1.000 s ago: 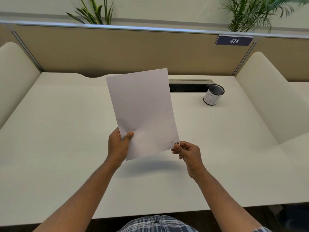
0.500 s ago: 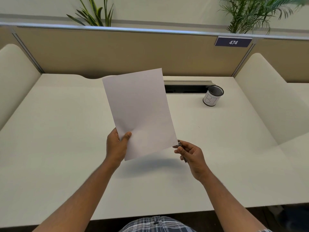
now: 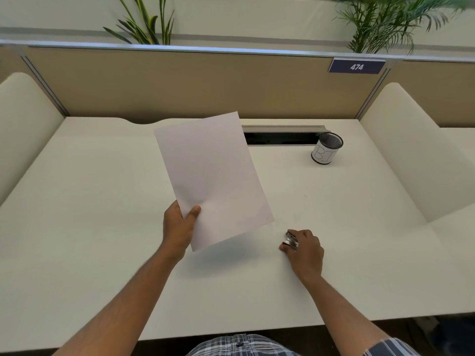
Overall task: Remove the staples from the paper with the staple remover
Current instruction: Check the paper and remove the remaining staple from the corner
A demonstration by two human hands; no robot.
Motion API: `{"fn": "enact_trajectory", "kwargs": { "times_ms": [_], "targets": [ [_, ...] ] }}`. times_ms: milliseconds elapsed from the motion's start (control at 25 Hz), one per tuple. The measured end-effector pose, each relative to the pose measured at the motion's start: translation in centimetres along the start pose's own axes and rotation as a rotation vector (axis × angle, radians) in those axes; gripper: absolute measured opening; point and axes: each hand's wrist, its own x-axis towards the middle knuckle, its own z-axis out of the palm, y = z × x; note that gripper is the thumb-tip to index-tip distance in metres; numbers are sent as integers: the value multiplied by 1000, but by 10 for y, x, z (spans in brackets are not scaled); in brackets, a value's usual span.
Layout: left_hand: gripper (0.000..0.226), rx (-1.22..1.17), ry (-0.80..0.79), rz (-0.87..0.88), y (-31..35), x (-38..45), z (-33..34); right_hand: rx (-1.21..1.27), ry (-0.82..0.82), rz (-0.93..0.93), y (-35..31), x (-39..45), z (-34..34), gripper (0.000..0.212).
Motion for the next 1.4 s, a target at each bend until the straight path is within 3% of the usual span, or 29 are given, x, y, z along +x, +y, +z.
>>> {"fn": "enact_trajectory", "kwargs": {
  "times_ms": [120, 240, 400, 560, 640, 800, 840, 960, 1040, 1400],
  "targets": [
    [27, 14, -15, -24, 0, 2, -1, -11, 16, -20, -1, -4, 0, 57],
    [27, 28, -60, -102, -1, 5, -2, 4, 102, -178, -14, -7, -7, 67],
    [33, 18, -101, -227, -5, 8, -3, 294, 175, -465, -49, -17, -25, 52],
    [25, 39, -156, -311, -4, 6, -5, 276, 282, -697, -62, -15, -31, 29],
    [18, 73, -148, -335, 3, 6, -8, 327, 282, -665, -67, -13, -33, 22],
    [71, 361, -181, -240, 29, 10, -20, 438, 187, -579, -97, -9, -44, 10],
    [72, 461, -209, -145, 39, 8, -21, 470, 138, -573, -105, -8, -48, 8],
    [43, 627, -290, 253, 69, -7, -15, 605, -20, -452, -129, -11, -59, 7],
    [27, 583, -404, 367, 84, -23, -5, 724, -121, -348, -142, -15, -65, 7],
    [11, 494, -391, 416, 88, -38, 18, 1080, -275, -128, -157, -24, -79, 32]
  ]
}}
